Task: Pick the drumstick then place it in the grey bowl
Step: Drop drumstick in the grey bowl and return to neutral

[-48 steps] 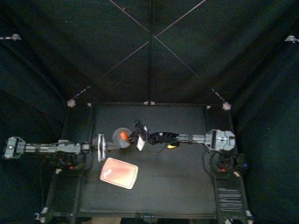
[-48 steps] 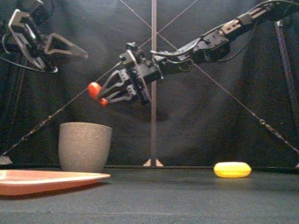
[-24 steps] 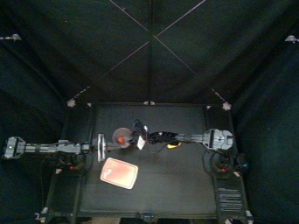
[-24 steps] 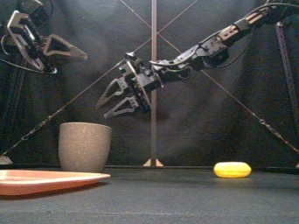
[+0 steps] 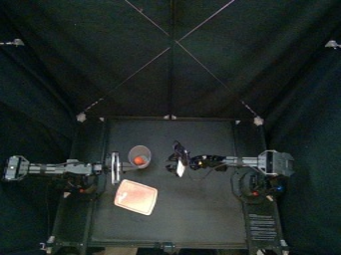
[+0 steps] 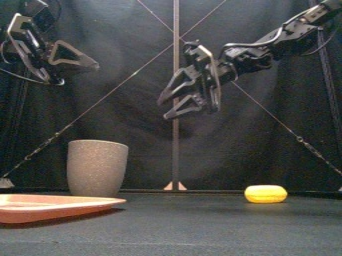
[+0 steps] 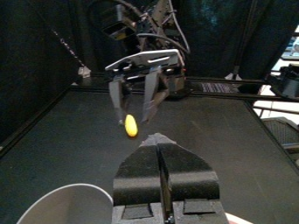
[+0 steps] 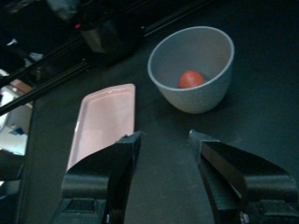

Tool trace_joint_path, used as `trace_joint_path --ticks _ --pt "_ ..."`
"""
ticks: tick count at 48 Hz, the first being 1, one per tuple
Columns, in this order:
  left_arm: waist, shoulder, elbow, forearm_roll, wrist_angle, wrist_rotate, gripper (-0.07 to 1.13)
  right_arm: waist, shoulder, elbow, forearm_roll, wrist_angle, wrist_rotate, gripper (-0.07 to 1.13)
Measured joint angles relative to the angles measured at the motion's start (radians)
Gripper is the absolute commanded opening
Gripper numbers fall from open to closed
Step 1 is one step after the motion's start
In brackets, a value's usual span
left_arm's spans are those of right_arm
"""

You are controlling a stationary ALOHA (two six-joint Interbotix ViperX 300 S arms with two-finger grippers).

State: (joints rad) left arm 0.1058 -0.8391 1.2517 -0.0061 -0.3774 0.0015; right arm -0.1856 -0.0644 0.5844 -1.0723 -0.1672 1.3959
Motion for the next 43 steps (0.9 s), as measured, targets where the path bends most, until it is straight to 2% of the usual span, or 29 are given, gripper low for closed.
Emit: trace_joint_path --ticks 8,17,32,43 --pt "0.003 0.002 0.000 0.000 0.000 0.000 -0.01 0.023 -0.124 0.095 -0.023 -0.002 -0.003 0.85" --pt "0.006 0.002 0.002 0.002 0.000 0.000 -0.01 0.012 -0.314 0.218 -0.066 0.003 -0.003 0.85" --pt "0.040 0.000 0.014 0.002 0.000 0.002 -0.01 -0.063 -0.591 0.377 -0.098 0.018 -0.003 0.85" --pt "0.052 0.000 0.014 0.002 0.000 0.002 -0.01 -0.083 -0.655 0.400 -0.100 0.015 -0.002 0.85"
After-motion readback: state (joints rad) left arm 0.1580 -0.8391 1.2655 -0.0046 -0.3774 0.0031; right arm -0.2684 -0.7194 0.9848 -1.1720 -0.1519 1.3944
